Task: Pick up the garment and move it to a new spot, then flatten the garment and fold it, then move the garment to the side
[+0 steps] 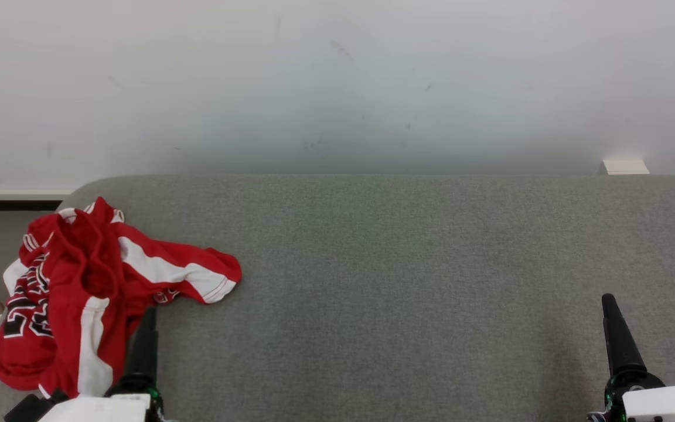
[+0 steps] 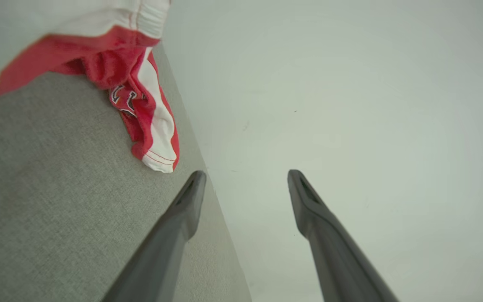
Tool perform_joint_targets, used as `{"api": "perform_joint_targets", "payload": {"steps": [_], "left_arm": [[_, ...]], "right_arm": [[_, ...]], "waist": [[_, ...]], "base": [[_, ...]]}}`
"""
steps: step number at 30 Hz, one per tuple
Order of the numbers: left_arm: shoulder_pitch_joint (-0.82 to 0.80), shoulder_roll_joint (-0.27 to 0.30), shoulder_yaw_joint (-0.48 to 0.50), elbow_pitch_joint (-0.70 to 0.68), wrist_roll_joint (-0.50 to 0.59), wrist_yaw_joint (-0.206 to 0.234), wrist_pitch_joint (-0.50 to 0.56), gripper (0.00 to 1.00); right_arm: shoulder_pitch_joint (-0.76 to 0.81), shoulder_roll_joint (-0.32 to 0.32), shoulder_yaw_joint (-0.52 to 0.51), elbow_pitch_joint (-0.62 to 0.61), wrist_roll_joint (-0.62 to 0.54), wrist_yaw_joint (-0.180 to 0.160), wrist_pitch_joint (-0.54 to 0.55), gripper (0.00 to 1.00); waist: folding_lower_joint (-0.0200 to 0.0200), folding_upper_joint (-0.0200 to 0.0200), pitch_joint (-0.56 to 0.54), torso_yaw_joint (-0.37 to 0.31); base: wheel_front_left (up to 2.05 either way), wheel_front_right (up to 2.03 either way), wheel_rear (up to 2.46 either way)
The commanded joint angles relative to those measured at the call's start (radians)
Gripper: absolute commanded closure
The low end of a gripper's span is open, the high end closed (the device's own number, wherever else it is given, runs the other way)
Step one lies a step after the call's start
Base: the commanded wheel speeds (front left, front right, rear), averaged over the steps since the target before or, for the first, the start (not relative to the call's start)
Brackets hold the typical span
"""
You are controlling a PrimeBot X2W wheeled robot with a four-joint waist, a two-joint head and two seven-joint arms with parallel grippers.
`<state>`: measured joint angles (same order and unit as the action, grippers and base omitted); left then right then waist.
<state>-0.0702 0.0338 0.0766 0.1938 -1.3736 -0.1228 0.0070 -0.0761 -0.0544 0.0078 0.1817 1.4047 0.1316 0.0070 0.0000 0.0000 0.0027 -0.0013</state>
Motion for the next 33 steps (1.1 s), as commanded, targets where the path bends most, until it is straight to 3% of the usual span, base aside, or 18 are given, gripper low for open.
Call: {"api": "perform_joint_targets", "payload": {"steps": [1,10,21,33], "left_arm": [[-0.016,0.009,-0.004,-0.024,0.064,-0.003,-0.014,0.0],[-0.011,0.011,-0.004,-0.041,0.259,0.0,-0.049,0.0],[-0.005,0.012,-0.036,-0.062,0.486,0.035,-0.087,0.0],[0.004,0.014,-0.057,-0.071,0.644,0.053,-0.125,0.0]], "right_arm": [[-0.023,-0.01,0.011,-0.032,-0.047,0.0,-0.013,0.0],[-0.022,-0.023,0.042,-0.058,-0.236,0.0,-0.048,0.0],[-0.018,-0.037,0.083,-0.059,-0.459,0.0,-0.086,0.0],[-0.019,-0.038,0.116,-0.054,-0.625,-0.001,-0.125,0.0]], "waist": [[0.0,0.0,0.0,0.0],[0.0,0.0,-0.002,0.001],[0.0,0.0,-0.002,-0.001],[0.0,0.0,-0.008,-0.003]], "base": [[0.0,0.0,0.0],[0.0,0.0,0.0],[0.0,0.0,0.0],[0.0,0.0,0.0]]}}
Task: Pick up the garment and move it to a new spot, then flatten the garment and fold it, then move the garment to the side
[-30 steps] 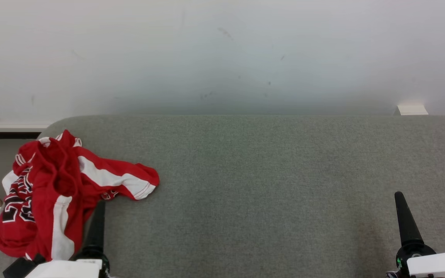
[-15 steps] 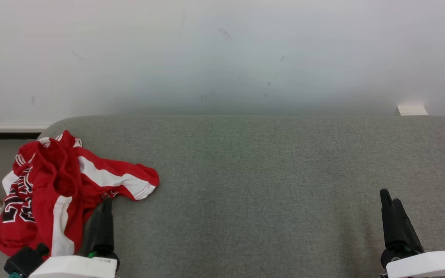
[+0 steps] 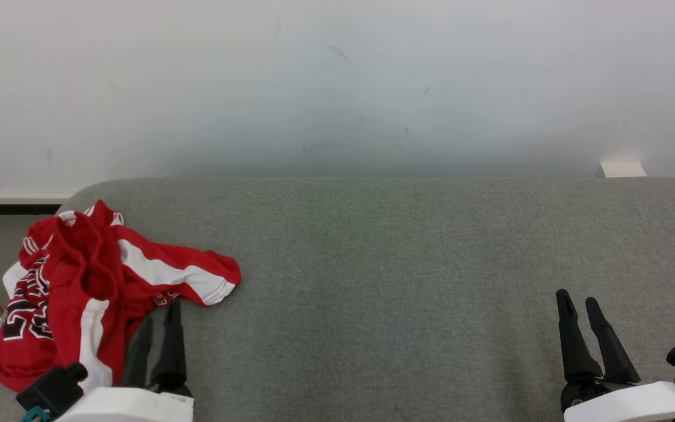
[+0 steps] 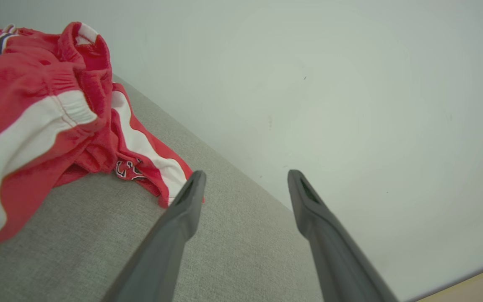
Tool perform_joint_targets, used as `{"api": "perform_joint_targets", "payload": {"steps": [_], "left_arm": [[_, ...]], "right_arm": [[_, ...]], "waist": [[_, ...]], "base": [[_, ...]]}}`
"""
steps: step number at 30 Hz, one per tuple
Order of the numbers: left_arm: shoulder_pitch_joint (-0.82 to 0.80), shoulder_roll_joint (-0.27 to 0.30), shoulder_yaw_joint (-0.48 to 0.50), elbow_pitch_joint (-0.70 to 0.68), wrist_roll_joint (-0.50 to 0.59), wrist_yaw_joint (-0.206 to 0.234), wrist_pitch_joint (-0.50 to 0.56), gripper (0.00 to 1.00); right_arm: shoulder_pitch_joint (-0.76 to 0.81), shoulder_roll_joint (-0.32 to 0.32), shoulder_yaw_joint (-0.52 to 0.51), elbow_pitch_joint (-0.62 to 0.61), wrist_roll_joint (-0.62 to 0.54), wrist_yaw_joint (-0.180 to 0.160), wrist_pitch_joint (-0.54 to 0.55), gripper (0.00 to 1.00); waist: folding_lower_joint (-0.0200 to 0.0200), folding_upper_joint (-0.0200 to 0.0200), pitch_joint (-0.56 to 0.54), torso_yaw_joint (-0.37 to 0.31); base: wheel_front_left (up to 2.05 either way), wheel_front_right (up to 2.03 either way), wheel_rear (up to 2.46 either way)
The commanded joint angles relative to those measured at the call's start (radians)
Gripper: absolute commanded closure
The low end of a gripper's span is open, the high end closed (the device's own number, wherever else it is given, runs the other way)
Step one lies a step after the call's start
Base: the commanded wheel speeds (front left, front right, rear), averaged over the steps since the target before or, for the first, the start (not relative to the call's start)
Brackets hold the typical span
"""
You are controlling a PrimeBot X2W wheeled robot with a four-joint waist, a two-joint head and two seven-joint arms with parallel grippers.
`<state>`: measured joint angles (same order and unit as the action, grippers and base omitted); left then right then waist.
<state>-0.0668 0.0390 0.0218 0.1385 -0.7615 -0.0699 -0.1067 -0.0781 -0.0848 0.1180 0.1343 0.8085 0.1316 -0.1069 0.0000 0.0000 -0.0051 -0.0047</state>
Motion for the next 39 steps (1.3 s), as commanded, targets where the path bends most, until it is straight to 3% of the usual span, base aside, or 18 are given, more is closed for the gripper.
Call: {"api": "perform_joint_targets", "payload": {"steps": [1,39], "left_arm": [[0.0,0.009,-0.003,-0.017,0.044,0.002,-0.015,0.0],[0.012,0.012,-0.049,0.006,0.436,0.05,-0.105,0.0]], "right_arm": [[-0.016,-0.008,0.009,-0.005,-0.042,-0.001,-0.013,0.0],[-0.025,0.018,0.0,0.095,-0.445,-0.001,-0.105,0.0]], "waist": [[0.0,0.0,-0.001,0.0],[0.0,0.0,-0.011,-0.005]], "base": [[0.0,0.0,0.0],[0.0,0.0,0.0]]}}
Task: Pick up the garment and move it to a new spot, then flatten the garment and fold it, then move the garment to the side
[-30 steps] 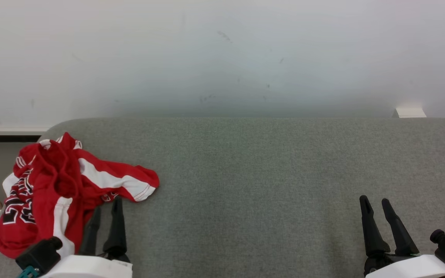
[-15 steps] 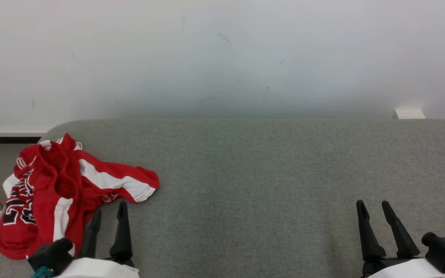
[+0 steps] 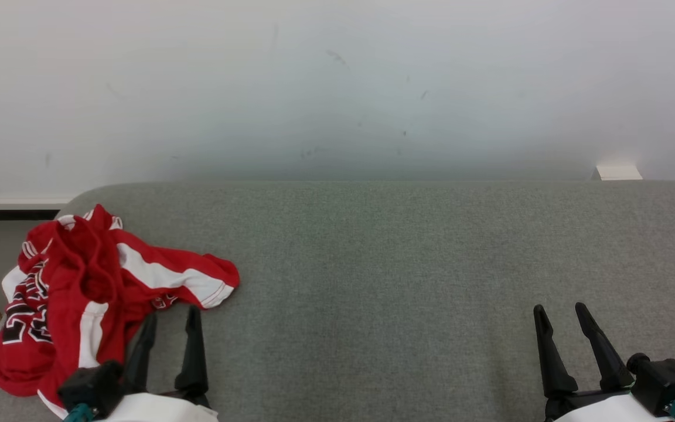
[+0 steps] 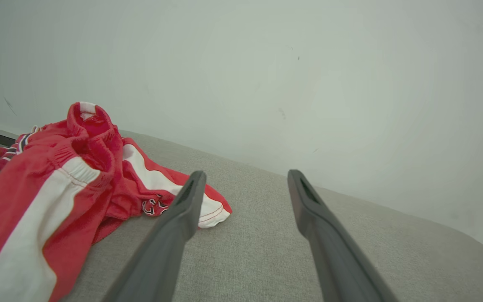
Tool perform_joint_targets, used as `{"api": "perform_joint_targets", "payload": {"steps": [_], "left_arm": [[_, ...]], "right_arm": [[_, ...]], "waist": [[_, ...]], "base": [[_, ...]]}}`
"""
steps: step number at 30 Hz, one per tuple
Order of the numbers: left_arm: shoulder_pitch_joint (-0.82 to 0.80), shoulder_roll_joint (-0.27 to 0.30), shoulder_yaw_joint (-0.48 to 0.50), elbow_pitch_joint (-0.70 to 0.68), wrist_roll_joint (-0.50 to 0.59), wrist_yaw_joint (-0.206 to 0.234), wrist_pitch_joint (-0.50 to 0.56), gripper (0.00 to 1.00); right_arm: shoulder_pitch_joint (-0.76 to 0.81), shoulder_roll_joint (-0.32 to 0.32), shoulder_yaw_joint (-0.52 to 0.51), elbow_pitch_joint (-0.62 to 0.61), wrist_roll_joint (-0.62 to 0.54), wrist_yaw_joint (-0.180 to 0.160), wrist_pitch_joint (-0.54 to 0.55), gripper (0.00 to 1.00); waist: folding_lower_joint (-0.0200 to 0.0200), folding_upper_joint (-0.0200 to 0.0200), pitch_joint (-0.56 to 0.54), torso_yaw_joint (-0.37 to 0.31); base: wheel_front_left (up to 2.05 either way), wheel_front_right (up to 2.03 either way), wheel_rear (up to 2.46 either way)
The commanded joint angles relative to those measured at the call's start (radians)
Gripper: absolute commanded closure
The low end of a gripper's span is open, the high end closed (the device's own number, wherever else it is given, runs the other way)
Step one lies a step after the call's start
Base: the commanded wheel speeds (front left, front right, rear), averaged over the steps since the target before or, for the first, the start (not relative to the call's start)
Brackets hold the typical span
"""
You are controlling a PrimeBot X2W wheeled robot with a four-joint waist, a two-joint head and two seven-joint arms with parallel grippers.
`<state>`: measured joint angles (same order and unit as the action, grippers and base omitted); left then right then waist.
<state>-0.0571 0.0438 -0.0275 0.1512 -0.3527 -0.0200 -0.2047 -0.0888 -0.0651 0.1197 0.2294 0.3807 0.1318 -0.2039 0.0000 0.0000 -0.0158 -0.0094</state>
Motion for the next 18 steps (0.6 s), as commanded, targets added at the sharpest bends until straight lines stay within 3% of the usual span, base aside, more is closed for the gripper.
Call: {"api": "perform_joint_targets", "payload": {"steps": [1,18], "left_arm": [[0.003,0.008,0.0,-0.007,0.031,0.001,-0.01,0.0],[0.009,0.009,-0.015,0.004,0.148,0.002,-0.043,0.0]], "right_arm": [[-0.013,-0.001,-0.001,-0.001,-0.023,-0.002,-0.01,0.0],[-0.009,0.008,0.013,-0.011,-0.134,-0.002,-0.044,0.0]], "waist": [[0.0,0.0,-0.002,-0.001],[0.0,0.0,-0.008,-0.001]], "base": [[0.0,0.0,0.0],[0.0,0.0,0.0]]}}
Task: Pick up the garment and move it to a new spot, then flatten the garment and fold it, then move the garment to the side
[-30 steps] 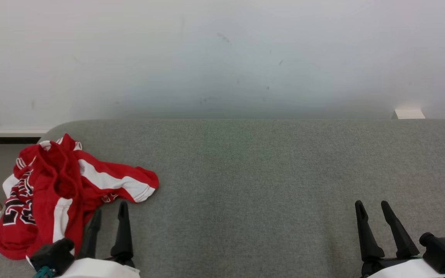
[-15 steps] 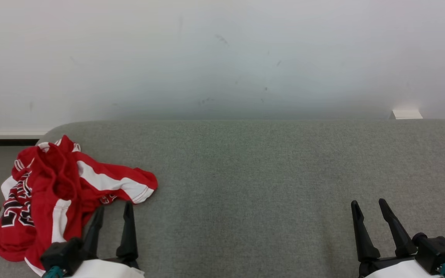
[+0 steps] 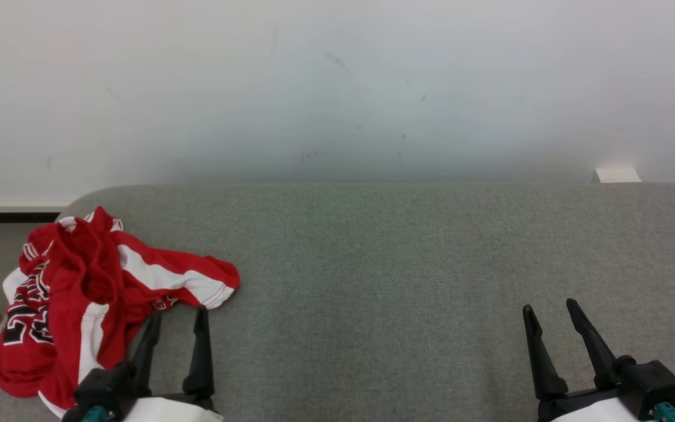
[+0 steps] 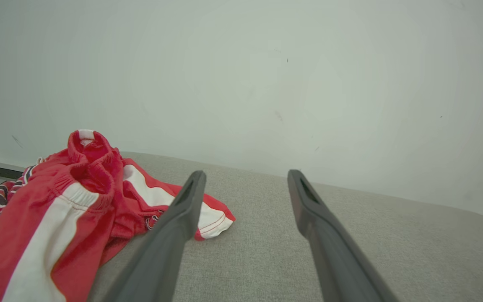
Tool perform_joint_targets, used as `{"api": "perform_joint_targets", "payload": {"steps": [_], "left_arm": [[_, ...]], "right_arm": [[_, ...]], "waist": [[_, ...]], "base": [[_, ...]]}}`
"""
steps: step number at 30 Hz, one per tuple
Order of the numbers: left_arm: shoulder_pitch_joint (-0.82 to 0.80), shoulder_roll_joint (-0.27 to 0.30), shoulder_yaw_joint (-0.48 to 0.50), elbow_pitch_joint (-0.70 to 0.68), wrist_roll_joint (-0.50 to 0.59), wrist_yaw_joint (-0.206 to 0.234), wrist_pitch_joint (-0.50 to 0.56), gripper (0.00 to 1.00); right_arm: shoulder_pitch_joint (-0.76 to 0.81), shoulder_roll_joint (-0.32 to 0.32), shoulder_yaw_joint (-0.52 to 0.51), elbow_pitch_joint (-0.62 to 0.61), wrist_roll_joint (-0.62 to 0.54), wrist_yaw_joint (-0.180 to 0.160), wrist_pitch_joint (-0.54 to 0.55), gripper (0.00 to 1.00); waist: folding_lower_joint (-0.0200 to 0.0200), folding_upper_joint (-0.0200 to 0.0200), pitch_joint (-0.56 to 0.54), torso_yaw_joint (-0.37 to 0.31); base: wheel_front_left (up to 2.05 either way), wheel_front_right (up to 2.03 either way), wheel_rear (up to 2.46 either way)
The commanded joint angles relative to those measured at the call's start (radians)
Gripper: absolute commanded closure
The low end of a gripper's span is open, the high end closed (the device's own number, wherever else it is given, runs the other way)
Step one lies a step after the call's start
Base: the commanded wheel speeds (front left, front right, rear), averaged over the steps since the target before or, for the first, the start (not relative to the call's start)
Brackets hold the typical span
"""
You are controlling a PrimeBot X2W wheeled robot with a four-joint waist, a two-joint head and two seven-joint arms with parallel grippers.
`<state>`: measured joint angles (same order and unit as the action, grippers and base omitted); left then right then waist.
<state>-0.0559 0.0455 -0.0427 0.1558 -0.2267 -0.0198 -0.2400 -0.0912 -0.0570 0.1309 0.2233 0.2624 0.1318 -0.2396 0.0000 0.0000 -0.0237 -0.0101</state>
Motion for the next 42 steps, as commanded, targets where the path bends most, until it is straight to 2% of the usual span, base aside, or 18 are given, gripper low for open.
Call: {"api": "perform_joint_targets", "payload": {"steps": [1,12,34,42], "left_arm": [[0.009,0.007,-0.001,0.0,0.025,0.002,-0.01,0.0],[0.006,0.008,-0.01,0.014,0.082,0.006,-0.026,0.0],[-0.001,0.008,-0.011,0.032,0.051,0.008,-0.025,0.0],[-0.005,0.008,-0.011,0.036,0.049,0.016,-0.025,0.0]], "right_arm": [[-0.007,0.001,0.003,-0.005,-0.02,-0.002,-0.011,0.0],[-0.009,0.003,0.01,-0.005,-0.069,-0.002,-0.026,0.0],[-0.005,0.006,0.014,-0.005,-0.034,-0.002,-0.026,0.0],[-0.002,0.005,0.039,-0.01,0.011,-0.002,-0.026,0.0]], "waist": [[0.0,0.0,0.0,0.0],[0.0,0.0,-0.003,-0.004],[0.0,0.0,-0.005,0.002],[0.0,0.0,-0.007,0.041]], "base": [[0.0,0.0,0.0],[0.0,0.0,0.0],[0.0,0.0,0.0],[0.0,0.0,0.0]]}}
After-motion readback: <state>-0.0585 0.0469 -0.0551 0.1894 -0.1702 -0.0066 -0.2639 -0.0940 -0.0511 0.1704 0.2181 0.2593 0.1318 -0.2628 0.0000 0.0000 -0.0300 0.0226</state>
